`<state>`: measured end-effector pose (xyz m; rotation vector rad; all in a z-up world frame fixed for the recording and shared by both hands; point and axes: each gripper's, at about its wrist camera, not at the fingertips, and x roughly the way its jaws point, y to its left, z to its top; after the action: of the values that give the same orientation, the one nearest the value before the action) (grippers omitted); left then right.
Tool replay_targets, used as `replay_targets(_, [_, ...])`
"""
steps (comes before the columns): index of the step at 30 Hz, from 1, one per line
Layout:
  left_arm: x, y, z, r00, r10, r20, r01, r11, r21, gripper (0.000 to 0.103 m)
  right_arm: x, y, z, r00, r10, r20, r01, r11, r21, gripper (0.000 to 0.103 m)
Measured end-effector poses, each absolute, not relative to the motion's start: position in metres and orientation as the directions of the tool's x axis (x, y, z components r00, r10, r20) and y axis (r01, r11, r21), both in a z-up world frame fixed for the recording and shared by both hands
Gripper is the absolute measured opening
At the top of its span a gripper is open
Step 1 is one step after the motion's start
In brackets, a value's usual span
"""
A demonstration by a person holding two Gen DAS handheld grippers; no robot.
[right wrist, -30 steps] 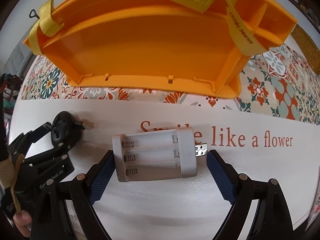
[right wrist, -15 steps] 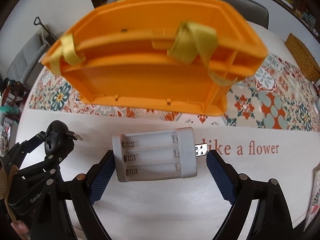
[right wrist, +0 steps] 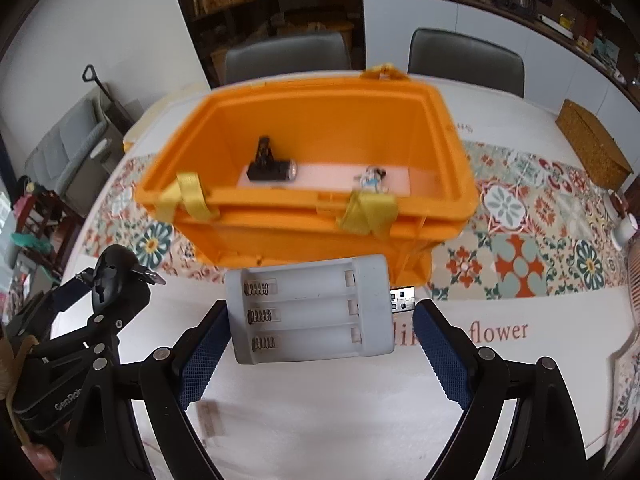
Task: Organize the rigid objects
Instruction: 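Carry the cable reel and charger over the orange crate with both grippers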
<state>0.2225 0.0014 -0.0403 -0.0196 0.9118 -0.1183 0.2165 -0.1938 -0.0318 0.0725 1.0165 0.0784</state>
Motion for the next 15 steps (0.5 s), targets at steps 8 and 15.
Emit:
replay_targets(8, [0.234,-0.001,-0.012,0.656,-0.121,-0.745,0.113,0.992,-0.062,0.081,0.221,-0.196,-0.005,0.582,0.105,-0.807,-0.024,0.994,0.111,0.091])
replay_targets(15, [0.248,-0.008,0.008,0.69,-0.135,-0.711,0.137,0.989,-0.055,0.081,0.231,-0.201,0.014,0.63,0.088,-0.772,-0.012,0.994,0.105,0.091])
